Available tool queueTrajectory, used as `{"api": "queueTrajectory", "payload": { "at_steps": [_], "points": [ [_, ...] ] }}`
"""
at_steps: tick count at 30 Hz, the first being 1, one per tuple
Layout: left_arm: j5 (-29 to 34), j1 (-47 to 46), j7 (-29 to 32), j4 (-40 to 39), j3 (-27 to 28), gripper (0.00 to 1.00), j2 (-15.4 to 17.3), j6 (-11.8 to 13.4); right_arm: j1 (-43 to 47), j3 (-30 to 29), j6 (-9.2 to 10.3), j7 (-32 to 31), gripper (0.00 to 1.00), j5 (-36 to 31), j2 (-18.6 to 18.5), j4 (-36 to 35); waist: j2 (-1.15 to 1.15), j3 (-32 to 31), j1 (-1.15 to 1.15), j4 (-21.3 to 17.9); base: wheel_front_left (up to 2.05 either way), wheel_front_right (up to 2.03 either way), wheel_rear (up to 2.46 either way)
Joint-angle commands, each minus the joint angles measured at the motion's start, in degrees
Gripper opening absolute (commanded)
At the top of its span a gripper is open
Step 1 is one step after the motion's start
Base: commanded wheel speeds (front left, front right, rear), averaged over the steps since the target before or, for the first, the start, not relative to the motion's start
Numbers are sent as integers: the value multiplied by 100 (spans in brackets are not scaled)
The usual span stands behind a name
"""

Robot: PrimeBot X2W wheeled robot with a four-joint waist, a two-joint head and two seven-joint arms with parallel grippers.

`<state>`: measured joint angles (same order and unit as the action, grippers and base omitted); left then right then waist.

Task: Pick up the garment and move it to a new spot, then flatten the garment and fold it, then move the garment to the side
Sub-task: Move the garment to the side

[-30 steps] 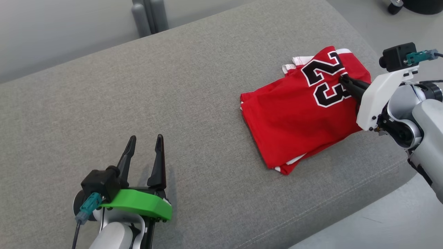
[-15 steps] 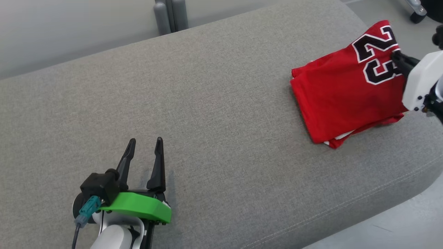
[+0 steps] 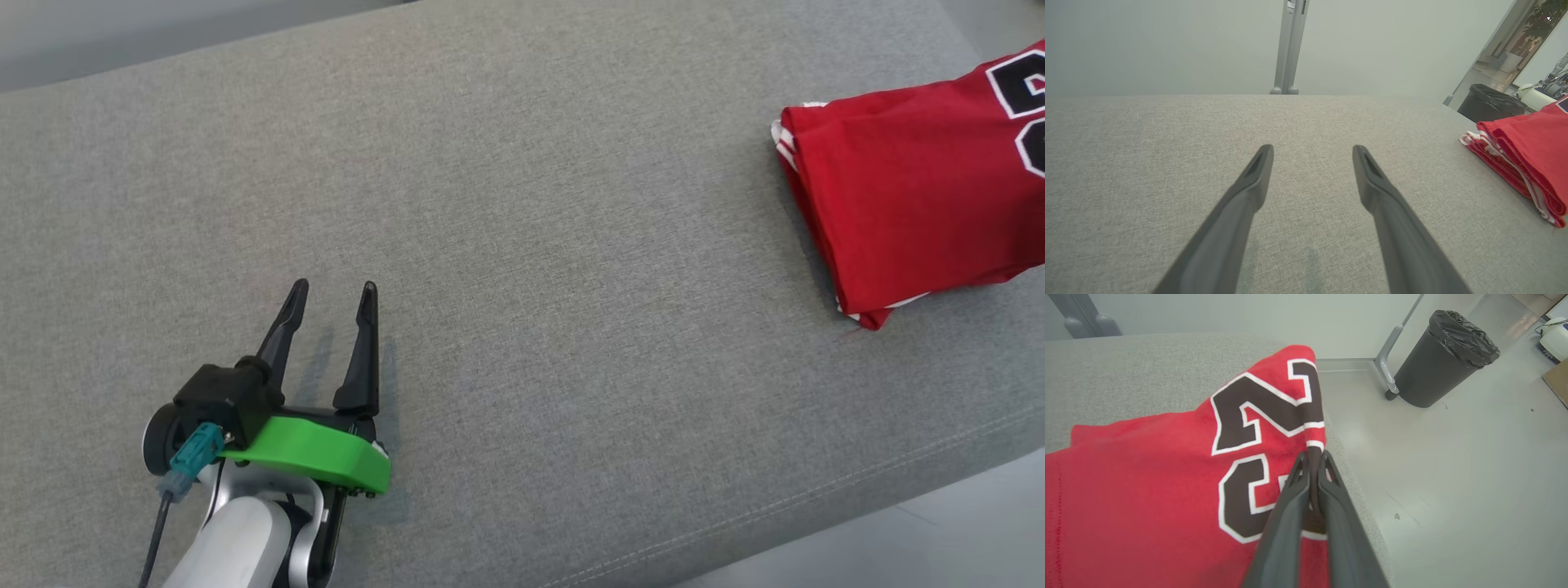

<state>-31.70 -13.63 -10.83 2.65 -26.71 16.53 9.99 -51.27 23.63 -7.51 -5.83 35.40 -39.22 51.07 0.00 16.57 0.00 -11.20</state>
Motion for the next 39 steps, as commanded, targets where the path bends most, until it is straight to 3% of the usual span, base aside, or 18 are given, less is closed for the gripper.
{"api": "queueTrajectory", "payload": {
  "at_steps": [1,8,9,11,12,13,26,39],
  "points": [
    [58,-116,37,-46,2,100,70,21,-123,-62,4,115,0,-112,2,169,0,305,0,223,0,0,0],
    [136,-218,151,-226,-14,100,190,65,-464,-251,4,592,0,-686,80,916,0,620,0,354,0,0,0],
    [138,-233,164,-247,-14,100,201,75,-514,-294,4,643,6,-745,127,1054,0,656,0,367,0,0,0],
    [159,-254,184,-283,-17,100,212,84,-604,-395,4,711,47,-854,206,1335,0,706,0,383,0,0,0],
    [161,-257,193,-297,-21,100,219,95,-662,-442,4,757,88,-930,225,1480,0,723,0,388,0,0,0],
    [164,-259,190,-306,-21,100,229,103,-713,-479,4,798,100,-1017,238,1627,0,737,0,392,0,0,0],
    [82,-208,171,-221,-40,100,232,116,-916,-773,4,1231,100,-1505,655,2199,0,521,0,233,0,0,0],
    [-186,-291,-226,252,187,100,11,-8,-729,-253,4,1740,100,-1260,942,1357,0,-387,0,117,0,0,0]
  ]
}}
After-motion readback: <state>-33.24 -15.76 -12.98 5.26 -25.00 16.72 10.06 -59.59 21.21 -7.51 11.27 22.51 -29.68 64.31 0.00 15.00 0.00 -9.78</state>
